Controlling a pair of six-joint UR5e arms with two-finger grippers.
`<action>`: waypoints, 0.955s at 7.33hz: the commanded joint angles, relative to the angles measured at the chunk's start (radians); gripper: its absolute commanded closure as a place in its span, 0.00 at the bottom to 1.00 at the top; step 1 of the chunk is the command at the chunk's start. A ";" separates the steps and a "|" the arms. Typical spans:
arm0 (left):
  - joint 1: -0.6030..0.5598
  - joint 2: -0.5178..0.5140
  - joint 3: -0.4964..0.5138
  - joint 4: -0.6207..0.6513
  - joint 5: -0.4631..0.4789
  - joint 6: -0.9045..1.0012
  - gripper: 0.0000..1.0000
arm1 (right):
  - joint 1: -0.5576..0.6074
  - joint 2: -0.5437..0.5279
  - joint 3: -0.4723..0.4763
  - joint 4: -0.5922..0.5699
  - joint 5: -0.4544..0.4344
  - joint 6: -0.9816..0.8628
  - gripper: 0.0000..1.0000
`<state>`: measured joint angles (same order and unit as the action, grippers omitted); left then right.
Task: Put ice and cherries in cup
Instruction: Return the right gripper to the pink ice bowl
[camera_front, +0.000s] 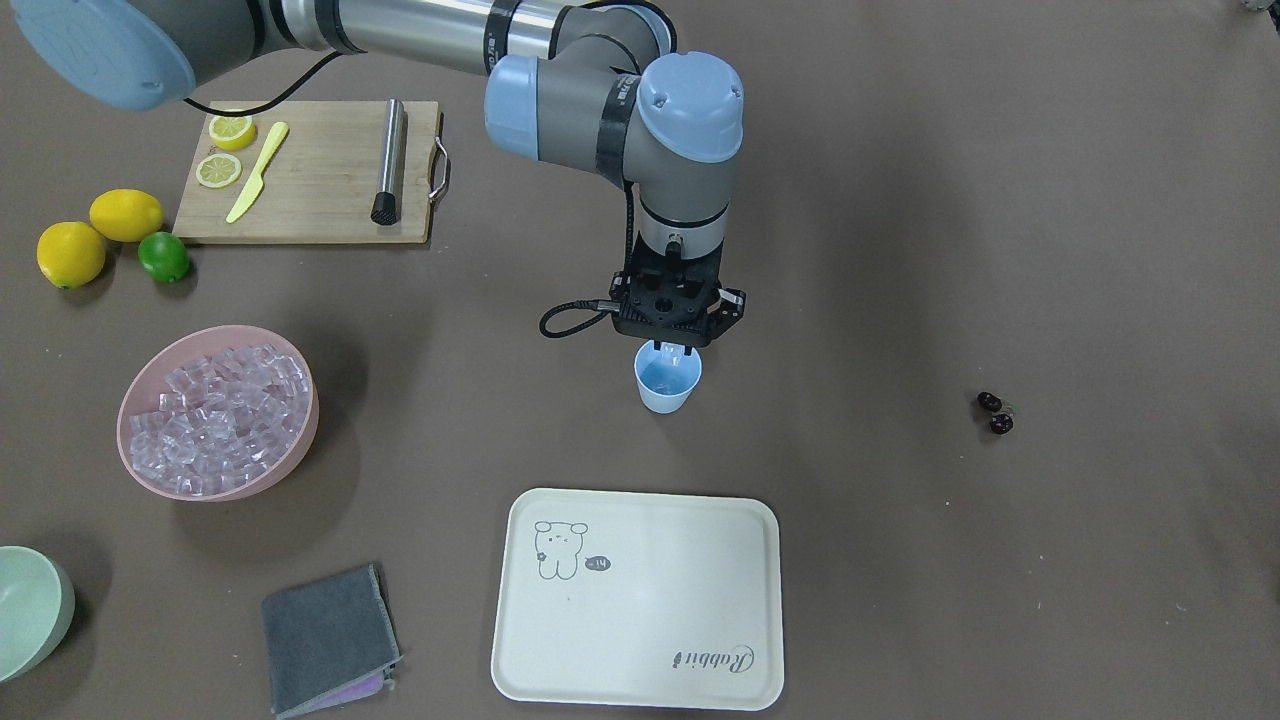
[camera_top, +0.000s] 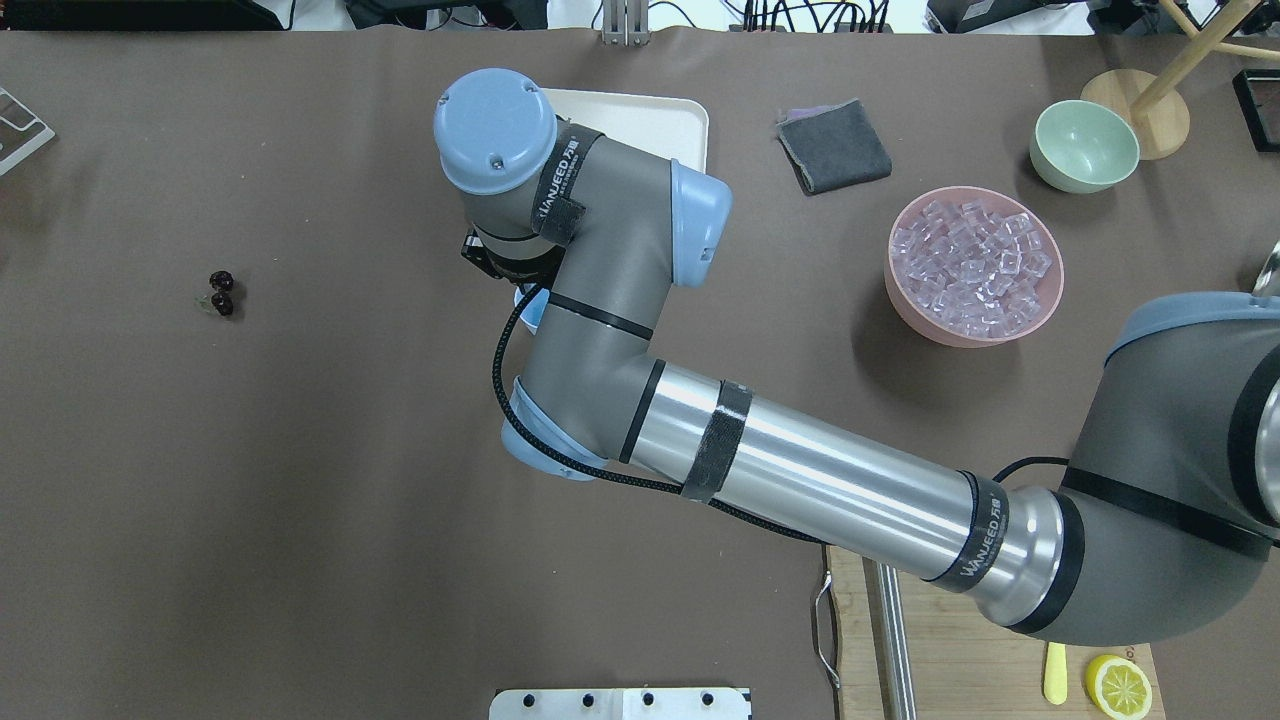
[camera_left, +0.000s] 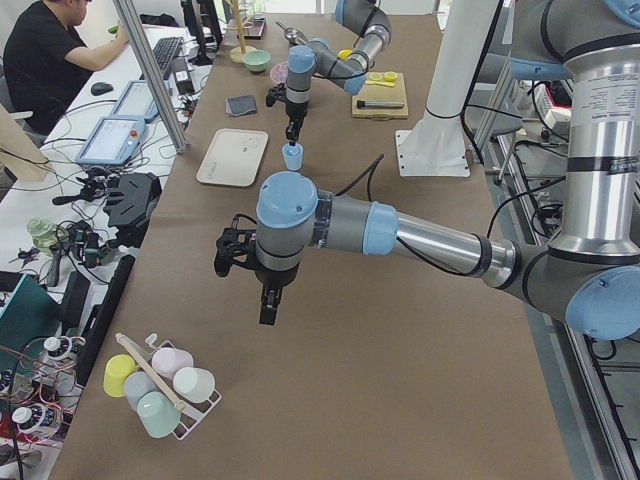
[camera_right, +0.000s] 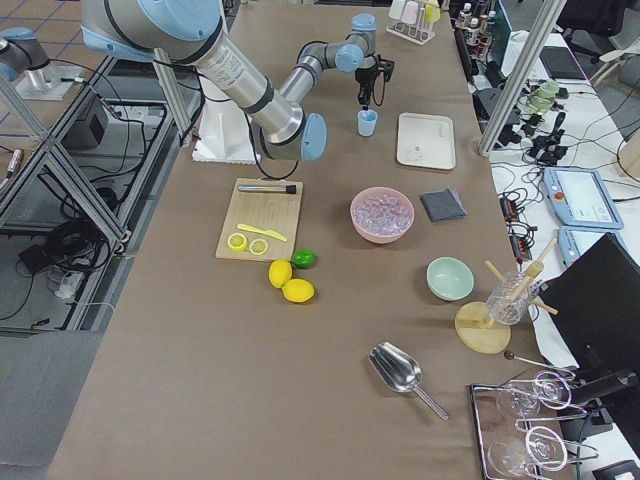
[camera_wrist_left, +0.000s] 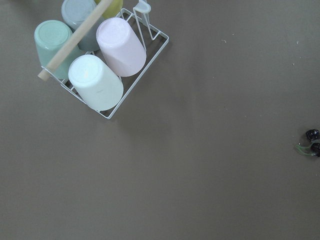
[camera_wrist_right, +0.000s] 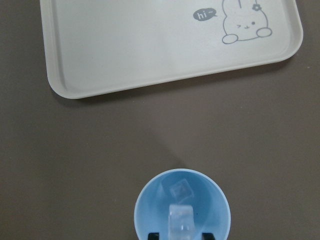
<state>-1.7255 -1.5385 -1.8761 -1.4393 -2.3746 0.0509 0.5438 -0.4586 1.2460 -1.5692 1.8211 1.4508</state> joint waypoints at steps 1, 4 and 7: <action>0.000 0.001 -0.006 0.002 0.000 0.001 0.02 | 0.015 -0.066 0.106 -0.043 0.006 -0.027 0.00; 0.000 0.003 -0.005 -0.003 0.000 0.001 0.02 | 0.112 -0.408 0.471 -0.206 0.072 -0.385 0.02; 0.000 0.004 -0.005 -0.003 0.000 0.001 0.02 | 0.254 -0.698 0.590 -0.210 0.067 -0.749 0.06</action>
<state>-1.7258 -1.5344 -1.8815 -1.4419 -2.3746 0.0522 0.7435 -1.0712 1.8129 -1.7757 1.8893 0.8373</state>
